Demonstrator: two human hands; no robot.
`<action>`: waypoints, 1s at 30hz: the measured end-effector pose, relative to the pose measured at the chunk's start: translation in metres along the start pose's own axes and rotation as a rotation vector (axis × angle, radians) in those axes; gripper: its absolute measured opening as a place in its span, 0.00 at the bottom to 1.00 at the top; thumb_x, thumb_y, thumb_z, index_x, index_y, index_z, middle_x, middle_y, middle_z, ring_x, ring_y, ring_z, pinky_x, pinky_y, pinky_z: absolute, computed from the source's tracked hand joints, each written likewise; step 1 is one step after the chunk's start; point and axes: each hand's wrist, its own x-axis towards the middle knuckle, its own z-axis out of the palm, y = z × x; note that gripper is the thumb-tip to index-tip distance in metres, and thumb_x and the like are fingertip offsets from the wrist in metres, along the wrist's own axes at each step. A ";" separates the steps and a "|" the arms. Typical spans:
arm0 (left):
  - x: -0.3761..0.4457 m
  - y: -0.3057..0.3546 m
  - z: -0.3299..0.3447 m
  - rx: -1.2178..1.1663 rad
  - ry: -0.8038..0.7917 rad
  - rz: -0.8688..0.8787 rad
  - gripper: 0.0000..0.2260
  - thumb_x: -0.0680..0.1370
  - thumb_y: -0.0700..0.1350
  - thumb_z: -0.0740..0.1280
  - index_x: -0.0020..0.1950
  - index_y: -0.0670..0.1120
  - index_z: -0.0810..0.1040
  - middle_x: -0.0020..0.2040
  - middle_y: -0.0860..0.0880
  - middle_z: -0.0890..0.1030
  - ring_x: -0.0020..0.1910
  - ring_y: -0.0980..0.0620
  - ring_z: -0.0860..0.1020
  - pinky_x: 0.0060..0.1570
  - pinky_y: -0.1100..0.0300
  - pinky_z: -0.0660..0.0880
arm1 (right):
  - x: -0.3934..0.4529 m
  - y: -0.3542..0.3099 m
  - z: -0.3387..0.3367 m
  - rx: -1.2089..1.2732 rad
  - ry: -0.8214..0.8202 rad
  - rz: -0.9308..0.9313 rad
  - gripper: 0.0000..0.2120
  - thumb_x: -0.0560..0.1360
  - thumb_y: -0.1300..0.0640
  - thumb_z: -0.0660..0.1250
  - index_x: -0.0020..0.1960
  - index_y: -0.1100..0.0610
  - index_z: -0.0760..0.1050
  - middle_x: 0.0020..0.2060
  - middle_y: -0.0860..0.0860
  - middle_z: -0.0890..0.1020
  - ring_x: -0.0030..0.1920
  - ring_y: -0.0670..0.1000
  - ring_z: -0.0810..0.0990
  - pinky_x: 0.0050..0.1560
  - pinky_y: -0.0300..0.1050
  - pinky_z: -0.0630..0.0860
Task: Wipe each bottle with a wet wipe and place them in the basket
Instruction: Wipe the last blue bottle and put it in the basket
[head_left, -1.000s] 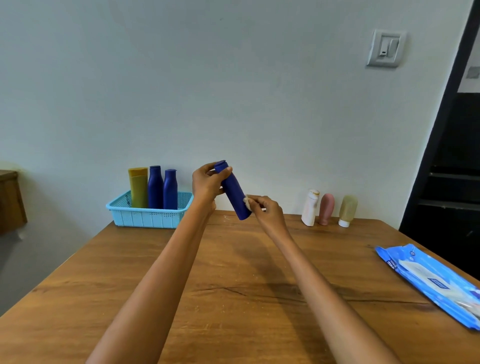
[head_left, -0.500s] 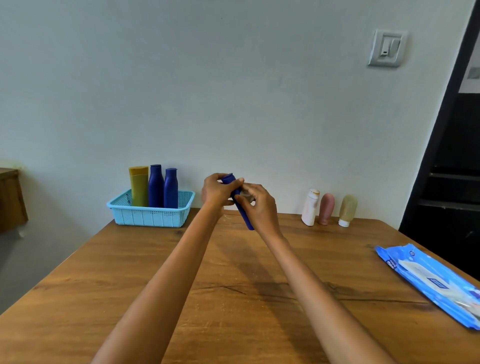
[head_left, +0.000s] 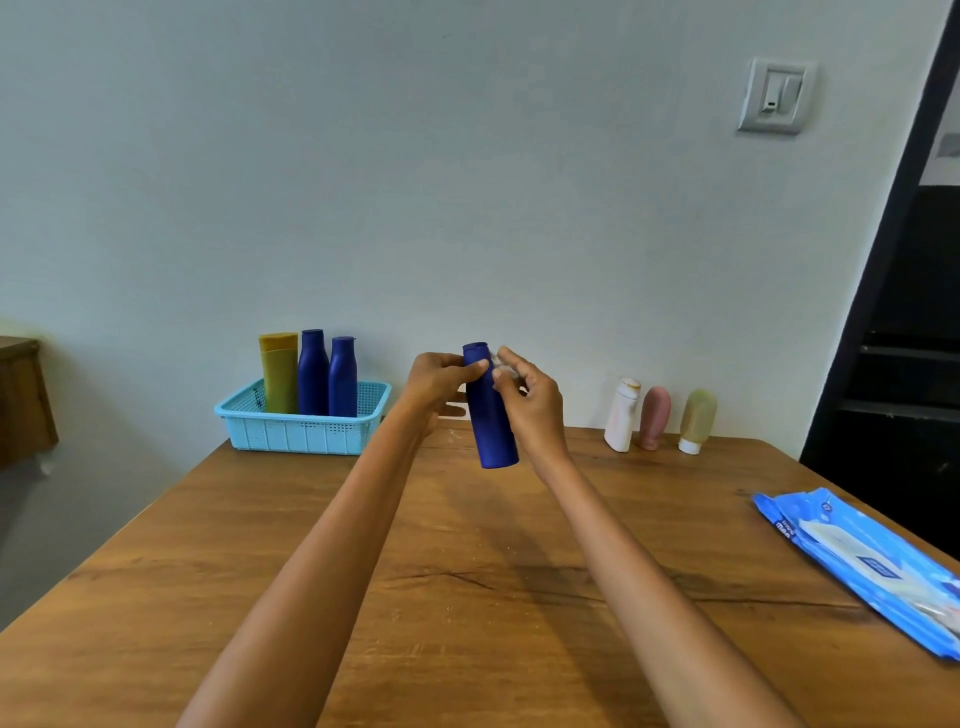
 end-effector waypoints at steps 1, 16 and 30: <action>0.001 0.000 0.001 -0.028 0.029 0.008 0.14 0.75 0.45 0.70 0.57 0.39 0.76 0.51 0.43 0.81 0.49 0.44 0.81 0.50 0.50 0.79 | 0.001 -0.002 0.001 0.048 0.001 0.013 0.17 0.80 0.57 0.60 0.68 0.56 0.70 0.65 0.49 0.76 0.64 0.46 0.74 0.61 0.38 0.73; 0.005 -0.002 -0.010 -0.069 0.357 0.087 0.20 0.73 0.46 0.72 0.62 0.42 0.70 0.56 0.43 0.78 0.51 0.44 0.80 0.47 0.48 0.81 | -0.019 0.039 -0.004 -0.317 0.009 0.016 0.12 0.77 0.59 0.64 0.59 0.57 0.79 0.51 0.51 0.83 0.52 0.50 0.80 0.46 0.38 0.75; -0.009 -0.009 0.019 0.106 0.436 0.278 0.17 0.74 0.46 0.71 0.57 0.43 0.71 0.54 0.48 0.77 0.52 0.49 0.77 0.50 0.52 0.78 | -0.019 0.027 -0.010 0.523 -0.054 0.895 0.05 0.77 0.61 0.63 0.48 0.63 0.74 0.35 0.56 0.78 0.33 0.47 0.74 0.37 0.38 0.73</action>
